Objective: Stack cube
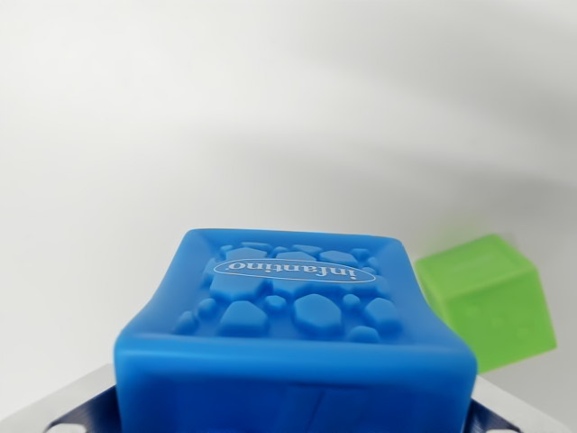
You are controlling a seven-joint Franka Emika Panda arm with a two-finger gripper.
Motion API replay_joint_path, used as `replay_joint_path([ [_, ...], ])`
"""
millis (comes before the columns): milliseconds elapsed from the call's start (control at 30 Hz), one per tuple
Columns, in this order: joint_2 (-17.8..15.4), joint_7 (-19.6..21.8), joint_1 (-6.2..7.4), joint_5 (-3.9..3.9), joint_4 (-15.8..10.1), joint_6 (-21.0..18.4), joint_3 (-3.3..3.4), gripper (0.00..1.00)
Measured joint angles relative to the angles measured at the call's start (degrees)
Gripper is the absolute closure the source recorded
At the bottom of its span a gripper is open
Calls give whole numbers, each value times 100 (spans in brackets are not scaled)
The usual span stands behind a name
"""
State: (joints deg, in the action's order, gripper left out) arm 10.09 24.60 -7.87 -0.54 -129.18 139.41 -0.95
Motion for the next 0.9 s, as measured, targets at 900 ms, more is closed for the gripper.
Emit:
replay_joint_path([
  [900, -128, -1503, -481, 24, -17, -113, 91, 100],
])
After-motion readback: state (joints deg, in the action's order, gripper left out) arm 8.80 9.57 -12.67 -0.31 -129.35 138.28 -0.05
